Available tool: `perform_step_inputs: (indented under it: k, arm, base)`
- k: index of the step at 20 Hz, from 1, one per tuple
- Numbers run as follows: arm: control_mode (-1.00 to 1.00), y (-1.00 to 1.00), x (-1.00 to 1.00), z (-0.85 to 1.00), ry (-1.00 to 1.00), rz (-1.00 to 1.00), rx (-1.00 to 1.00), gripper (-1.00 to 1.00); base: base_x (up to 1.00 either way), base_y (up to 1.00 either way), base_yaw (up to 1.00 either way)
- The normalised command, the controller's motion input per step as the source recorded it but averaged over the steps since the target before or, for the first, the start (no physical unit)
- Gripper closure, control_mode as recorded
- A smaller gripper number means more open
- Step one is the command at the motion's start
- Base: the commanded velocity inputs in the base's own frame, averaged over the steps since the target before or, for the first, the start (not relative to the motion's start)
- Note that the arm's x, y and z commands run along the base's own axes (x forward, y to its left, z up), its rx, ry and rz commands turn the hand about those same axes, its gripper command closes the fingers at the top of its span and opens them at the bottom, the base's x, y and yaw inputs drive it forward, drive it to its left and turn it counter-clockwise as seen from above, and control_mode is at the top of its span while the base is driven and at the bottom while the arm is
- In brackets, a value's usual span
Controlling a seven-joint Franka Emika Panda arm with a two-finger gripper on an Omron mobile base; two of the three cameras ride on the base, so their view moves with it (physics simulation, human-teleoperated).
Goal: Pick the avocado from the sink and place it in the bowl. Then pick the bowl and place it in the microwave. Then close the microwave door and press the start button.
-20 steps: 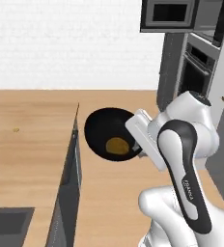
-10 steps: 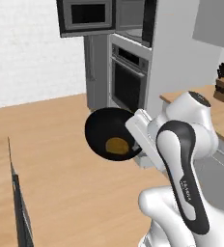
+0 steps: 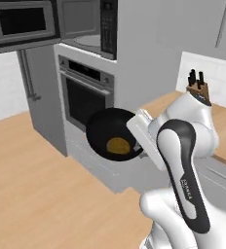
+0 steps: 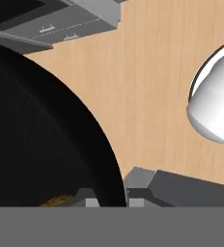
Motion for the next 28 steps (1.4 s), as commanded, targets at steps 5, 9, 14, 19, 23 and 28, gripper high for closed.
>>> perform_step_inputs:
  k: [5, 9, 14, 19, 23, 28]
  arm:
    - [1.00, 0.00, 0.00, 0.00, 0.00, 0.00, 0.00, 1.00]
    - [1.00, 0.00, 0.00, 0.00, 0.00, 0.00, 0.00, 1.00]
    - [1.00, 0.00, 0.00, 0.00, 0.00, 0.00, 0.00, 1.00]
    - [1.00, 0.00, 0.00, 0.00, 0.00, 0.00, 0.00, 1.00]
    - [1.00, 0.00, 0.00, 0.00, 0.00, 0.00, 0.00, 1.00]
    - [1.00, 0.00, 0.00, 0.00, 0.00, 0.00, 0.00, 1.00]
  base:
    - [0.99, 0.07, -0.45]
    - [0.98, 0.34, -0.34]
    - [0.89, 0.67, -0.30]
    - [0.79, 0.64, -0.34]
    - [0.19, 0.52, -0.25]
    - [0.12, 0.20, -0.09]
